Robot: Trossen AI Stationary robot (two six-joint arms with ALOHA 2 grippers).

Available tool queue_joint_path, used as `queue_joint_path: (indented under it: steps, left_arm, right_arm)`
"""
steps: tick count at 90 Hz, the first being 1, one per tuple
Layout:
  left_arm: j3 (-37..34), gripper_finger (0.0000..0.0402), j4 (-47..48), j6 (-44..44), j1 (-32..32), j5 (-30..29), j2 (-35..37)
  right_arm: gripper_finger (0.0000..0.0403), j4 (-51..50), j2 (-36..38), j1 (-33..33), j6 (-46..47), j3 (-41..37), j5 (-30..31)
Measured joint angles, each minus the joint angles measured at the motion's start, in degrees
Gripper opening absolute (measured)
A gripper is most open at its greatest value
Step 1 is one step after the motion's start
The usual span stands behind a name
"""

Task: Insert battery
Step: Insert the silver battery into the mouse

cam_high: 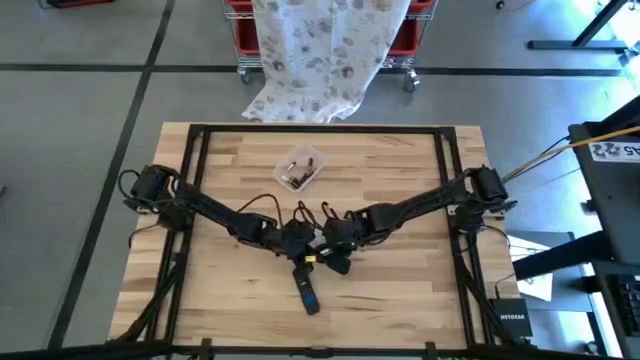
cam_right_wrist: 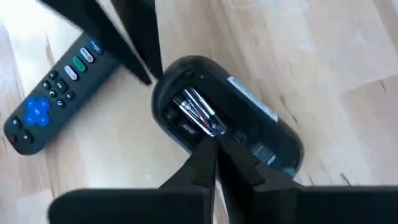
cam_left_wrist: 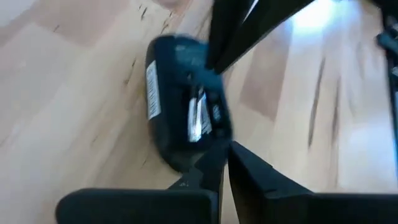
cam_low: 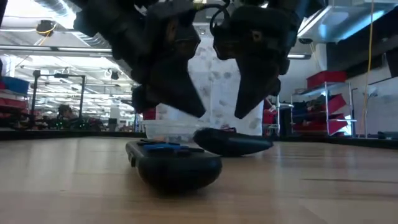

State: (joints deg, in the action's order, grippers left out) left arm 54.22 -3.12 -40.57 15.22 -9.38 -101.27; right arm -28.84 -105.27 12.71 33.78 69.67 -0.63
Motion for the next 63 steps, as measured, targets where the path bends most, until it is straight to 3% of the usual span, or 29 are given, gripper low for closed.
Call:
queue_joint_path:
  steps: [63]
  left_arm:
    - [0.04,0.0004,2.96,1.57,-0.39,-2.29,-1.11]
  right_arm:
    - [0.0,1.79,-3.34,-0.39,3.47,-0.02,-0.08]
